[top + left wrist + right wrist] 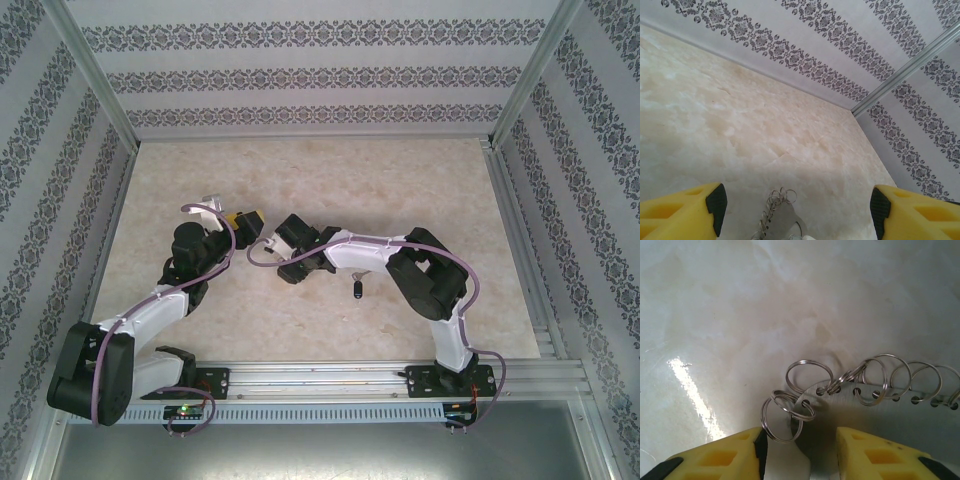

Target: Put the keys on the keyring

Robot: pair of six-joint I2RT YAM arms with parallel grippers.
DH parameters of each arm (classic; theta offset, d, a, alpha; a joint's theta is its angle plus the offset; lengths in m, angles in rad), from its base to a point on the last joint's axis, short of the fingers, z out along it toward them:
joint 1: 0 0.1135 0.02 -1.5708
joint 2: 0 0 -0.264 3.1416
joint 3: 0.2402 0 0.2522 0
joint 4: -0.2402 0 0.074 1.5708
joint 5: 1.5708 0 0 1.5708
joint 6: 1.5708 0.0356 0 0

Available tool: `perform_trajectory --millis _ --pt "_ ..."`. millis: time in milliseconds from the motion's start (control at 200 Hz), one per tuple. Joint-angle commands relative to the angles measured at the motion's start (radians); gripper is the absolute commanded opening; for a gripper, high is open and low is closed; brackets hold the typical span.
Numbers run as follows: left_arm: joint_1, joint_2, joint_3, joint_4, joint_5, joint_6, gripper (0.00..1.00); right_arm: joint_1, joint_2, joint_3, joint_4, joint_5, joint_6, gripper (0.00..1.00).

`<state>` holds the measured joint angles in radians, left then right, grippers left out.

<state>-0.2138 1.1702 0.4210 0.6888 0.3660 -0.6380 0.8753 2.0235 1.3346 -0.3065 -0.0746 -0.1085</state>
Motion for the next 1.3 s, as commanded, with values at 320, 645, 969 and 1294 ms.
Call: perform_trajectory --millis 320,645,969,1294 --pt "0.009 0.019 0.017 0.061 0.032 -0.022 0.77 0.007 0.009 0.032 0.026 -0.042 -0.002 0.08" --pt "0.008 0.016 0.014 0.066 0.041 -0.026 0.78 -0.076 -0.142 -0.079 0.124 -0.195 0.085 0.0" --pt "0.009 0.011 0.017 0.07 0.102 -0.031 0.77 -0.176 -0.303 -0.194 0.248 -0.338 0.206 0.0" --pt "0.003 0.05 0.058 0.114 0.306 -0.065 0.61 -0.265 -0.486 -0.326 0.408 -0.42 0.308 0.0"
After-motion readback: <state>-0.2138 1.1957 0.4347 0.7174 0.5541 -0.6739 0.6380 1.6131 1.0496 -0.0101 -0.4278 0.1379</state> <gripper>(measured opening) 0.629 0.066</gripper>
